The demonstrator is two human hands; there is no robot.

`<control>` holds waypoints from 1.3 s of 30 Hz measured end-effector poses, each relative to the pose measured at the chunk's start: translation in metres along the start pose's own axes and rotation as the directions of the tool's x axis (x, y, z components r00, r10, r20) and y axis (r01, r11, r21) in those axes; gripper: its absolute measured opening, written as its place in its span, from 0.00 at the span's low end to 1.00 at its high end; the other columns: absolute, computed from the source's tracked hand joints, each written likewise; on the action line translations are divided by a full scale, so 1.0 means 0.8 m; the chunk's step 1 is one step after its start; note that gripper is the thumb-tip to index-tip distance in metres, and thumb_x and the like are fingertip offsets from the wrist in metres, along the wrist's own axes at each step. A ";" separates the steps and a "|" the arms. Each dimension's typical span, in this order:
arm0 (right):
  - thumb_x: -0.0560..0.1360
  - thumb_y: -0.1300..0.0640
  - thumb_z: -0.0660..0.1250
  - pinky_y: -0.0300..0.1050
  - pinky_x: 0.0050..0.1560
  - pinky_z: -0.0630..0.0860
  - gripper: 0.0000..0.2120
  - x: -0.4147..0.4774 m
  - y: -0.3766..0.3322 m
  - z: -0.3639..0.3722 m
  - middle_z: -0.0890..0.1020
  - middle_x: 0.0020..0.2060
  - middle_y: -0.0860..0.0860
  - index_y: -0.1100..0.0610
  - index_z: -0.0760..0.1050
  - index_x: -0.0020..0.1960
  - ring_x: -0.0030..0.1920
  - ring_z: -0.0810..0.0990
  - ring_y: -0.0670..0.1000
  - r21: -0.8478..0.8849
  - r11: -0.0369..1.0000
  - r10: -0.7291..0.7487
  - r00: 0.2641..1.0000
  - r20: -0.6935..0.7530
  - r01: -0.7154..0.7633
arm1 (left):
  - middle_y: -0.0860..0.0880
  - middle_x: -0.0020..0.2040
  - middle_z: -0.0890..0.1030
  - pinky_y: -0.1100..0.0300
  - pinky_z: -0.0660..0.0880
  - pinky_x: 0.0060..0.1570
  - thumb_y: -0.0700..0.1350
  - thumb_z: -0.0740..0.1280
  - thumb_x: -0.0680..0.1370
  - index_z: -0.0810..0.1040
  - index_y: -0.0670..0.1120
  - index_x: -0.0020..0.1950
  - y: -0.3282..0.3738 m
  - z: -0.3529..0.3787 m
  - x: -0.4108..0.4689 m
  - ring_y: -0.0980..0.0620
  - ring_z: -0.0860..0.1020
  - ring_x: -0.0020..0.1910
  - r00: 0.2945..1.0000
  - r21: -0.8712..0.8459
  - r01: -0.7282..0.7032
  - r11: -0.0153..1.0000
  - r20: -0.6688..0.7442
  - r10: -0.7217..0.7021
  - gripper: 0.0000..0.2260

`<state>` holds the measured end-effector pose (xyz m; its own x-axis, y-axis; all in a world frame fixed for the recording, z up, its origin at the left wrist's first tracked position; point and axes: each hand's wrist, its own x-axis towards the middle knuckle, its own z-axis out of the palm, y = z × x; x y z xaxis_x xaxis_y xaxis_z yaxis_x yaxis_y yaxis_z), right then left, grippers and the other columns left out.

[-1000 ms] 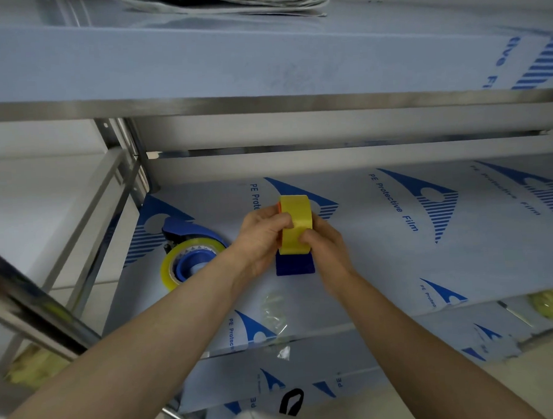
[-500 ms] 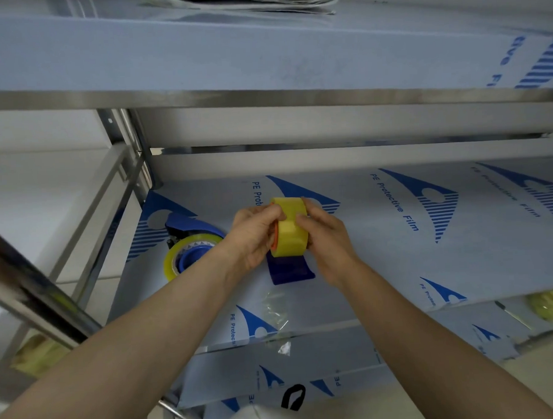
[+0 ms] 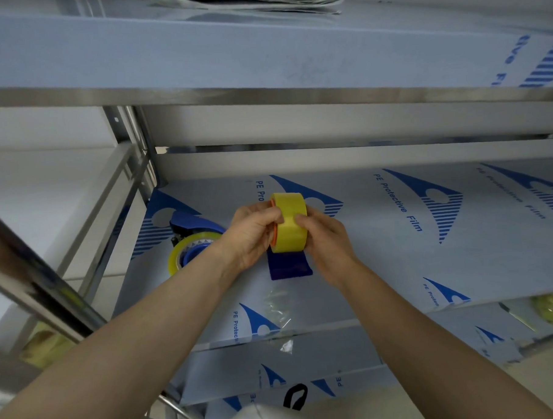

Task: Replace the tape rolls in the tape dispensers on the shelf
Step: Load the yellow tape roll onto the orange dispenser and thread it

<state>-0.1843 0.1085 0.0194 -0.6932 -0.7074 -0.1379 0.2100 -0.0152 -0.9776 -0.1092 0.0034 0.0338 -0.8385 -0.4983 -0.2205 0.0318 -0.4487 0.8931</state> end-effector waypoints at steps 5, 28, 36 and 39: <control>0.77 0.51 0.62 0.56 0.60 0.76 0.13 0.002 0.002 0.000 0.81 0.55 0.57 0.55 0.76 0.59 0.56 0.80 0.57 -0.019 0.999 0.035 0.999 -0.023 -0.035 | 0.41 0.40 0.73 0.55 0.74 0.40 0.31 0.63 0.72 0.74 0.37 0.43 -0.006 0.004 -0.002 0.45 0.73 0.39 0.995 0.041 0.008 0.999 -0.103 -0.003 0.03; 0.71 0.67 0.69 0.51 0.58 0.77 0.18 -0.009 0.006 0.003 0.82 0.53 0.56 0.60 0.77 0.60 0.55 0.81 0.55 0.009 1.000 0.027 0.998 -0.055 -0.026 | 0.44 0.36 0.75 0.58 0.74 0.35 0.36 0.63 0.75 0.74 0.41 0.41 -0.003 0.000 -0.007 0.49 0.75 0.35 0.964 0.048 -0.014 0.999 -0.265 0.027 0.04; 0.75 0.62 0.67 0.52 0.57 0.78 0.16 0.002 -0.006 0.009 0.81 0.56 0.57 0.59 0.74 0.63 0.55 0.81 0.55 -0.007 0.999 0.039 0.998 -0.047 -0.039 | 0.48 0.27 0.77 0.65 0.75 0.26 0.34 0.63 0.74 0.75 0.41 0.36 -0.007 0.002 -0.012 0.54 0.77 0.27 0.977 0.103 -0.028 0.994 -0.209 0.049 0.07; 0.74 0.66 0.66 0.44 0.52 0.80 0.16 -0.004 -0.004 0.008 0.82 0.52 0.53 0.59 0.75 0.62 0.51 0.81 0.50 -0.005 1.000 -0.025 0.999 -0.029 0.025 | 0.48 0.28 0.77 0.65 0.75 0.25 0.35 0.64 0.75 0.76 0.40 0.37 -0.007 0.002 -0.013 0.54 0.77 0.26 0.972 0.075 -0.047 0.996 -0.228 0.063 0.06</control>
<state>-0.1786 0.1063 0.0237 -0.7177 -0.6863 -0.1182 0.1893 -0.0289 -0.9815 -0.1014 0.0126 0.0315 -0.6889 -0.6814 -0.2471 0.0305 -0.3678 0.9294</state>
